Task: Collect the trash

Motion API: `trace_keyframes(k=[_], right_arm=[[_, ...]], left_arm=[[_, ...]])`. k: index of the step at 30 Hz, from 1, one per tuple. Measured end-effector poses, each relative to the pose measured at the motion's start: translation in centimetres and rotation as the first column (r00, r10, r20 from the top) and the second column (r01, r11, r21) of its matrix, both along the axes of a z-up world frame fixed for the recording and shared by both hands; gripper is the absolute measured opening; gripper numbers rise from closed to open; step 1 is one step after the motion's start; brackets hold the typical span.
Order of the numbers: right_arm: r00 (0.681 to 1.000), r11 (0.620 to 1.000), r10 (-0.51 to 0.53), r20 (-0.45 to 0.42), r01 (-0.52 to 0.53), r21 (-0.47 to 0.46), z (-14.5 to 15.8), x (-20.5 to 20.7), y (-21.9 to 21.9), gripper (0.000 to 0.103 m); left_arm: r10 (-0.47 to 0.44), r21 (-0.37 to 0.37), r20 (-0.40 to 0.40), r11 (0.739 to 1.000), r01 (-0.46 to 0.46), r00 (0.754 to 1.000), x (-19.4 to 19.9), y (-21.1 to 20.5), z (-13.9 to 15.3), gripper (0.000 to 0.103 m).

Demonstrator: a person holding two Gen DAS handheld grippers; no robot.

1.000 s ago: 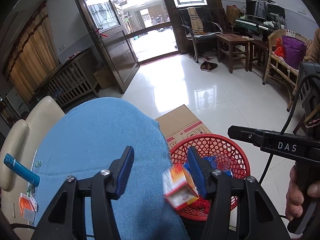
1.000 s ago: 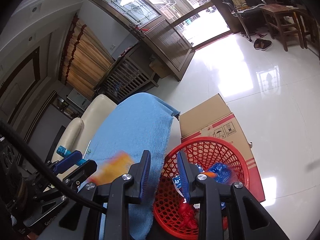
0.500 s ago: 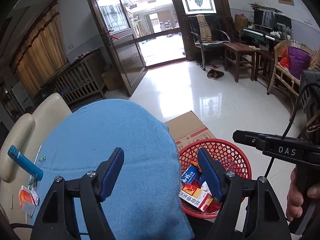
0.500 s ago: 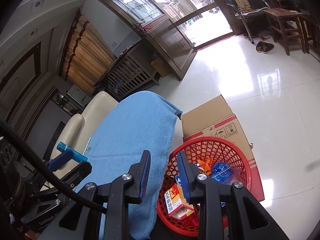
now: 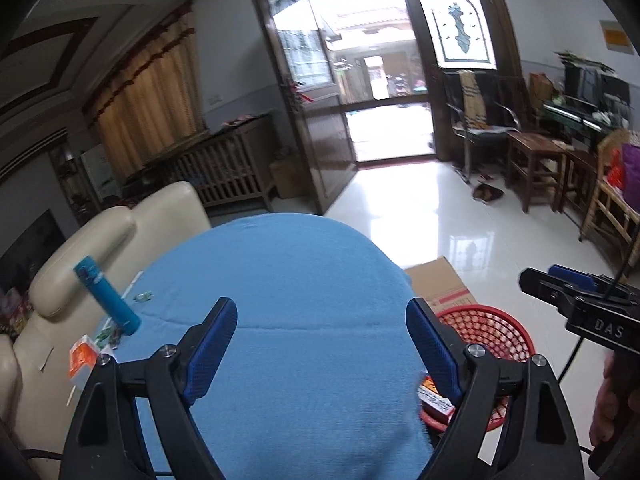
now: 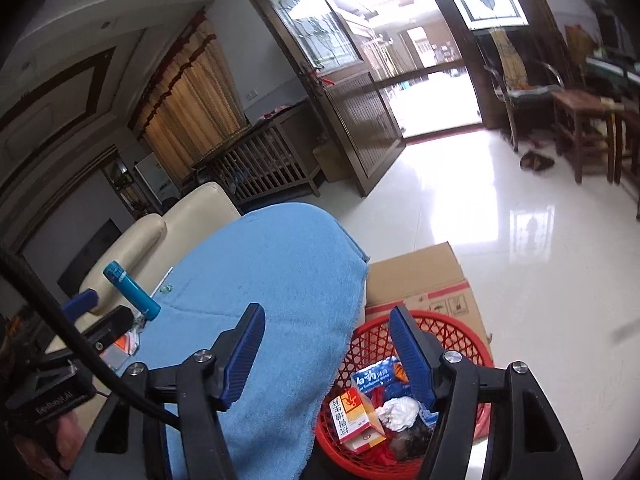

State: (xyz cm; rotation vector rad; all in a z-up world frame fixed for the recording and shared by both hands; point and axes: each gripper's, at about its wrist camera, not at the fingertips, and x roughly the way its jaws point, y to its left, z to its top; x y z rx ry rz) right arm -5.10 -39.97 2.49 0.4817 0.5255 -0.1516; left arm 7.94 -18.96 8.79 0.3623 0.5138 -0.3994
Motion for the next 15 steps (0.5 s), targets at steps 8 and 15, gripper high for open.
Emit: trace_keyframes(k=[8,15], right_arm=[[0.996,0.989,0.081,0.032,-0.076,-0.128,2.6,0.4,5.5,0.069],[0.986,0.974,0.161,0.037,-0.153,-0.167,3.3,0.9,9.8,0.069]], left_arm=[[0.132,-0.045,0.056,0.991,-0.129,0.99,-0.1,5.2,1.5,0.087],[0.206,-0.053,0.069,0.978,-0.203,0.976,0.1,8.5,1.6,0.087]])
